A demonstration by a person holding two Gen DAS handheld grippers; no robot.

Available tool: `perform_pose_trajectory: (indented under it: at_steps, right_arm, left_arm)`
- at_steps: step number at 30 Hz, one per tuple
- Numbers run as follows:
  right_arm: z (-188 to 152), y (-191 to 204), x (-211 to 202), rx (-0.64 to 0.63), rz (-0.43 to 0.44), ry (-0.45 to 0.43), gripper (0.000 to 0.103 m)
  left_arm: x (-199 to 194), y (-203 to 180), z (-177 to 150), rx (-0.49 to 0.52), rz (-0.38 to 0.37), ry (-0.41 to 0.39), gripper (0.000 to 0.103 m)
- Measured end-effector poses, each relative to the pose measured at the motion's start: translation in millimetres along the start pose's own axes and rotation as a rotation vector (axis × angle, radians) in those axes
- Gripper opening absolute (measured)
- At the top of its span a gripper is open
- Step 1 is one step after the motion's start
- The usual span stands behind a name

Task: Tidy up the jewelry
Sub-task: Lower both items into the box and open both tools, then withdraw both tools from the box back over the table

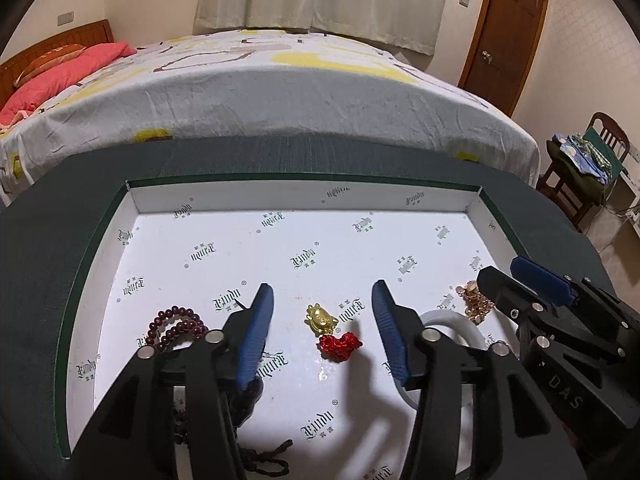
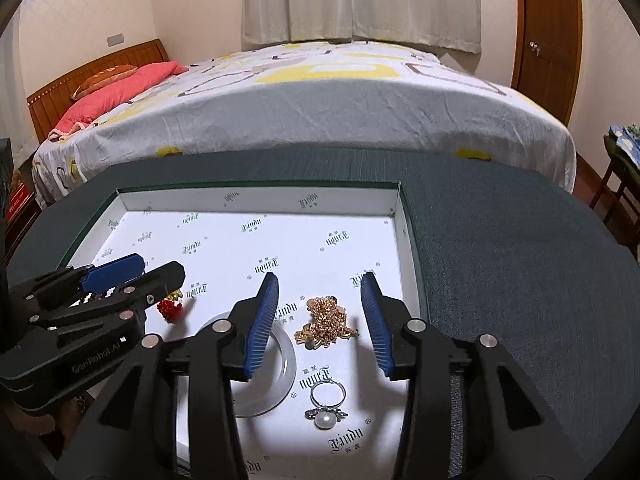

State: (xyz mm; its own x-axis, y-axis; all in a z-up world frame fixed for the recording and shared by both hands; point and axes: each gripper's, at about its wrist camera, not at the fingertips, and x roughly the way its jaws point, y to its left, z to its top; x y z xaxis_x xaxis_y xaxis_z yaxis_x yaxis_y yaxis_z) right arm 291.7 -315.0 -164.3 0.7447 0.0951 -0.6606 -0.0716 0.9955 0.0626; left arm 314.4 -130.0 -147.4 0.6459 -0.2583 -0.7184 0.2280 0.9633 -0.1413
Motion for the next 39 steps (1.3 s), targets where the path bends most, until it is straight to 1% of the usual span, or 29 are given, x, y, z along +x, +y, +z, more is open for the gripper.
perform_pose_trajectory:
  at_steps: [1,4,5,7,10,13,27,35,39]
  right_arm:
    - [0.4,0.5,-2.2,-0.002,-0.004,-0.007,0.049]
    - [1.6,1.8,-7.2,-0.001,-0.007,-0.022,0.051]
    - [1.8,2.0,-8.4,0.0,-0.007,-0.025,0.053]
    - [2.9,2.4,-12.7,0.001,-0.01,-0.037,0.057]
    - [4.3,3.3,-19.4,0.002,-0.014,-0.052,0.058]
    - [5.2,4.5,-25.8,0.005,-0.02,-0.066,0.064]
    - [-2.1,14.8,-82.2,0.002,-0.009,-0.145,0.065]
    - [-16.0,27.0,-118.6,-0.013,0.0,-0.186,0.065]
    - [-27.4,28.7,-135.0,-0.022,-0.006,-0.194,0.065]
  left_arm:
    - [-1.5,-0.4,0.4,0.002,0.001,-0.003,0.055]
    - [-8.3,-2.6,1.2,0.015,0.016,-0.027,0.062]
    - [-10.5,-2.7,1.5,0.017,0.019,-0.034,0.065]
    - [-13.9,-2.7,2.4,0.019,0.022,-0.044,0.066]
    - [-20.0,-2.8,3.4,0.021,0.026,-0.055,0.067]
    - [-28.5,-3.0,3.1,0.027,0.044,-0.077,0.07]
    - [-94.7,6.9,-5.9,-0.001,0.06,-0.198,0.073]
    - [-133.3,18.7,-25.4,-0.024,0.08,-0.244,0.074]
    - [-147.8,25.6,-38.4,-0.027,0.108,-0.253,0.074]
